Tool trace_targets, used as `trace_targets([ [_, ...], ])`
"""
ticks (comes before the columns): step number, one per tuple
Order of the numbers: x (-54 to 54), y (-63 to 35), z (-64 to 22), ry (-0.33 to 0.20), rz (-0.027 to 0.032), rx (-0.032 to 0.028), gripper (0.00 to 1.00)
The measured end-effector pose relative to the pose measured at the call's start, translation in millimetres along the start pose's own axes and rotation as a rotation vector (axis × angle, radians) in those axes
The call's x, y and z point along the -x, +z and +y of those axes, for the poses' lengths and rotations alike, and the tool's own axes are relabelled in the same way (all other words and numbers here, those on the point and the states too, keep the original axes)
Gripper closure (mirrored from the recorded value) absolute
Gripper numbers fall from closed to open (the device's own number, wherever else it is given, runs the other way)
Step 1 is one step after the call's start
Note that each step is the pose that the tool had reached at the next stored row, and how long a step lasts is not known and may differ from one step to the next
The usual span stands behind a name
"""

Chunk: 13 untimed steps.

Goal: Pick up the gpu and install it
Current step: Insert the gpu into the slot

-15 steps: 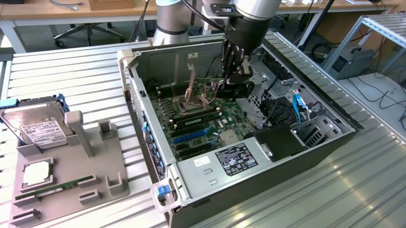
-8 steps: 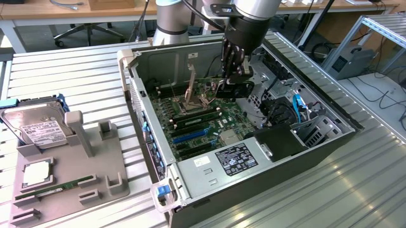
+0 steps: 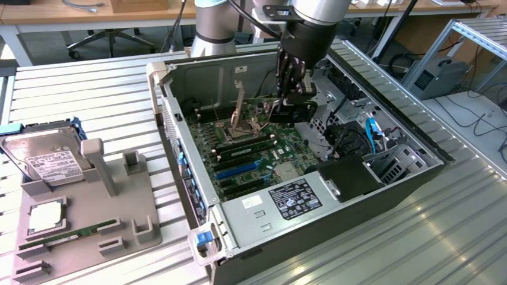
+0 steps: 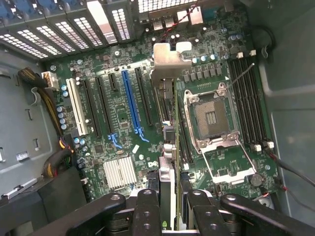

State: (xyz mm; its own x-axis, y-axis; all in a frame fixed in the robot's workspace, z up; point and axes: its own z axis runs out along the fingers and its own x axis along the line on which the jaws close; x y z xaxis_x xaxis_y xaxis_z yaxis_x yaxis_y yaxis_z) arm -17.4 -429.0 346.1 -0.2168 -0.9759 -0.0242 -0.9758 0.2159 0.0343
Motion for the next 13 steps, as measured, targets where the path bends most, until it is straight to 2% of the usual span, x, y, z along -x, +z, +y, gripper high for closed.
trace_targets([
  [13, 0.0, 0.1, 0.0, -0.013, 0.0004, 0.0003, 0.73],
])
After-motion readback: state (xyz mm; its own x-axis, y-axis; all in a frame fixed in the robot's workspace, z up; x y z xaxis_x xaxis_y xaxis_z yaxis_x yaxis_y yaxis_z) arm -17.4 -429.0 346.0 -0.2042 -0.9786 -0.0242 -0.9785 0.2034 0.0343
